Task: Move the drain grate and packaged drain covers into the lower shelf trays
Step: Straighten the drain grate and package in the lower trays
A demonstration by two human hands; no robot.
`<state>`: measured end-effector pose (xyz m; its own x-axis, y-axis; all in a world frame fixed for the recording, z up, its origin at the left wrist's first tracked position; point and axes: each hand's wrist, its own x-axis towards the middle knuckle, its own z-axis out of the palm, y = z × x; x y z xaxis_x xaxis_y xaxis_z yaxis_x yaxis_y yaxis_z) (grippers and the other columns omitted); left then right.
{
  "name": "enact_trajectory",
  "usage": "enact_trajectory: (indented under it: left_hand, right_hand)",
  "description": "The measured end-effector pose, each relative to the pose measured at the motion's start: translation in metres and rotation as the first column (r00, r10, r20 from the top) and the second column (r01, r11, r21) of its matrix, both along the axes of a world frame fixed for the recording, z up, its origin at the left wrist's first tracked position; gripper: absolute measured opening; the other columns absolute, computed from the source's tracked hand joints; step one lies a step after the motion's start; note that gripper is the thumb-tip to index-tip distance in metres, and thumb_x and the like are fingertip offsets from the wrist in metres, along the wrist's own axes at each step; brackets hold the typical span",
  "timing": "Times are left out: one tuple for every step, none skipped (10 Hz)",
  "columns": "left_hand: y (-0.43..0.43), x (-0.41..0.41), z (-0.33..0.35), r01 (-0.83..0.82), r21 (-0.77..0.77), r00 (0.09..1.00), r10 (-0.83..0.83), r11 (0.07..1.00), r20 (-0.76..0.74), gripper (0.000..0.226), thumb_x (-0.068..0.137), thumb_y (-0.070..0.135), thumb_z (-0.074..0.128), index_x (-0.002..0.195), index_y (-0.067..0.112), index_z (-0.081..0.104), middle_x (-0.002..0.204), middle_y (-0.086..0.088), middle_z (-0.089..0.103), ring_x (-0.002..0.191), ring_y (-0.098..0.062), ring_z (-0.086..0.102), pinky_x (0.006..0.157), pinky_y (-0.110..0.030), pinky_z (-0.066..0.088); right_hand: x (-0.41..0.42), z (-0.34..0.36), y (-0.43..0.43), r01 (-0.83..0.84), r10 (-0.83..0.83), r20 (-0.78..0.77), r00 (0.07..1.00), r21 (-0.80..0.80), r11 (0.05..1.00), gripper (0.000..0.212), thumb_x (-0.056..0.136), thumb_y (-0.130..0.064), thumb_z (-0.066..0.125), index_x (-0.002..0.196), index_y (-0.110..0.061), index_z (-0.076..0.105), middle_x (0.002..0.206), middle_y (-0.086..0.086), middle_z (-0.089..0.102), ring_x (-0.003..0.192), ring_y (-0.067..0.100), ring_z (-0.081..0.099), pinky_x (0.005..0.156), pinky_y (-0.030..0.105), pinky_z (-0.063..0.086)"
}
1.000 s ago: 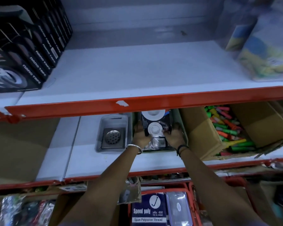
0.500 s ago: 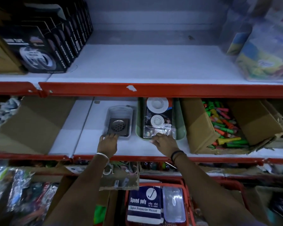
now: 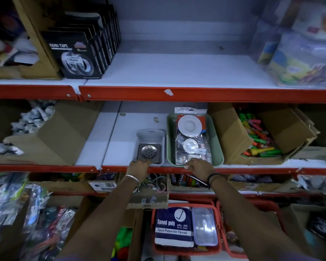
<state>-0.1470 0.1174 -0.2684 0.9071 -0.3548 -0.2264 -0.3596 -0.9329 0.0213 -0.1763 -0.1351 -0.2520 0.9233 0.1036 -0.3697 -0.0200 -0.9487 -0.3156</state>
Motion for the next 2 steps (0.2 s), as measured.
enact_trajectory:
  left_hand:
    - [0.0005,0.0014,0.0016,0.011,-0.023,0.999,-0.012,1.0,-0.032,0.054,0.084,-0.001,0.045,0.134,0.02,0.045,0.121,-0.014,0.064,0.112,-0.031,0.06,0.096,-0.041,0.045]
    - [-0.0005,-0.001,0.0089,0.014,-0.04,0.999,-0.016,0.999,-0.051,0.045,0.089,0.008,0.047,0.133,0.017,0.045,0.123,-0.015,0.062,0.113,-0.032,0.058,0.096,-0.041,0.044]
  right_hand:
    - [-0.002,0.0001,0.0034,0.024,-0.024,-0.003,1.0,0.007,1.0,0.037,0.097,-0.039,0.042,0.12,-0.019,0.064,0.122,0.007,0.061,0.11,0.025,0.057,0.094,0.037,0.046]
    - [-0.0002,0.0006,0.0077,0.032,-0.032,-0.026,0.999,0.015,0.999,0.037,0.097,-0.036,0.043,0.12,-0.016,0.064,0.126,0.01,0.06,0.113,0.027,0.056,0.097,0.04,0.046]
